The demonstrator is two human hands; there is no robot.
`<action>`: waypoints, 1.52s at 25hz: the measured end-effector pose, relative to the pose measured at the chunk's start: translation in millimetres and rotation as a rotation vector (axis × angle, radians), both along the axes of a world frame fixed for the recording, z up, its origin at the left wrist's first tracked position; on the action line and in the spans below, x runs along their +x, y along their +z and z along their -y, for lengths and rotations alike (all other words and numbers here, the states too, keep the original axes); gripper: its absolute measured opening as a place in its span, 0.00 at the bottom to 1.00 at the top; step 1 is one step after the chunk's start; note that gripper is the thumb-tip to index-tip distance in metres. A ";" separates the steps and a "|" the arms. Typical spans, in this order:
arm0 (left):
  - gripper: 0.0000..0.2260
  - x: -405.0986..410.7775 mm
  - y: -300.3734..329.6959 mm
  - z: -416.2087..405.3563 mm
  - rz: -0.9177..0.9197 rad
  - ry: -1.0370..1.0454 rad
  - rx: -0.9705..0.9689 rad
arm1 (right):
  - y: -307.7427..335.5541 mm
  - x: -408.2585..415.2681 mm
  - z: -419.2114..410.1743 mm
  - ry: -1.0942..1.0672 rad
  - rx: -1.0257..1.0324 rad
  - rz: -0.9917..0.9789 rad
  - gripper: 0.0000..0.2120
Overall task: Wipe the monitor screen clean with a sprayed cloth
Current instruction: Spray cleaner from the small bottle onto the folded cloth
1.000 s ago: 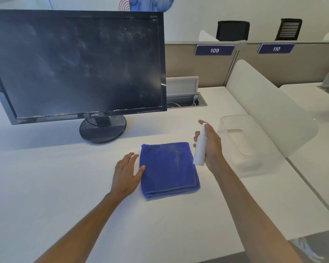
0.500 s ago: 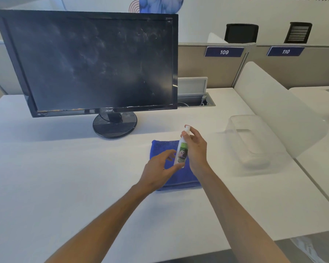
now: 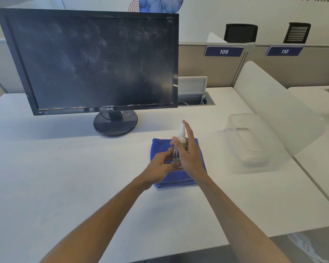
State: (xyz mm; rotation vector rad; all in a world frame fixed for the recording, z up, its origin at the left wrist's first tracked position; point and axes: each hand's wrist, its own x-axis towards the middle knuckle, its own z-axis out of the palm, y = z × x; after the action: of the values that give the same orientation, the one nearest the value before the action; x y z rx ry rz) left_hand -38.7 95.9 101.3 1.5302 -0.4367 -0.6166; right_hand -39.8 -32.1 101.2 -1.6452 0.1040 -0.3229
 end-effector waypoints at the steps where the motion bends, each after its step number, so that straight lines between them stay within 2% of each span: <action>1: 0.16 0.8 0.1 -1.0 -0.009 -0.027 0.007 | -3.8 -0.3 -0.6 -0.007 -0.016 0.008 0.27; 4: 0.13 9.2 -14.4 -8.2 0.068 -0.027 0.167 | -11.6 -0.5 3.4 -0.057 -0.016 0.027 0.26; 6: 0.12 17.6 -34.7 -19.5 0.184 0.120 0.358 | -14.1 -1.9 12.2 -0.106 -0.066 0.007 0.23; 8: 0.17 26.9 -61.4 -38.9 0.364 0.258 0.632 | -16.4 -4.9 24.2 -0.154 -0.177 -0.031 0.20; 10: 0.24 35.0 -88.9 -62.9 0.528 0.229 0.942 | -18.8 -10.5 36.8 -0.163 -0.339 -0.047 0.18; 12: 0.29 39.7 -109.8 -83.2 0.624 0.170 1.119 | -22.1 -16.1 46.0 -0.130 -0.522 -0.062 0.17; 15: 0.30 38.4 -122.5 -97.4 0.724 0.169 1.134 | -29.0 -21.6 52.5 -0.107 -0.774 -0.114 0.20; 17: 0.28 37.2 -124.0 -98.5 0.748 0.188 1.128 | -32.4 -22.6 54.5 -0.123 -0.849 -0.124 0.22; 32: 0.28 38.6 -126.6 -98.6 0.747 0.207 1.116 | -21.0 -8.1 35.8 -0.067 -0.929 -0.048 0.15; 38: 0.28 38.6 -128.1 -99.3 0.752 0.208 1.106 | -19.4 -10.6 35.1 -0.079 -0.933 -0.068 0.16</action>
State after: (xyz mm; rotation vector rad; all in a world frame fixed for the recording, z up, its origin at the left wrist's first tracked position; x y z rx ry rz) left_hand -0.2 195.2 -26.8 2.8433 -0.5090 -0.0356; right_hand -50.4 -67.3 81.8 -2.5814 0.0715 -0.4067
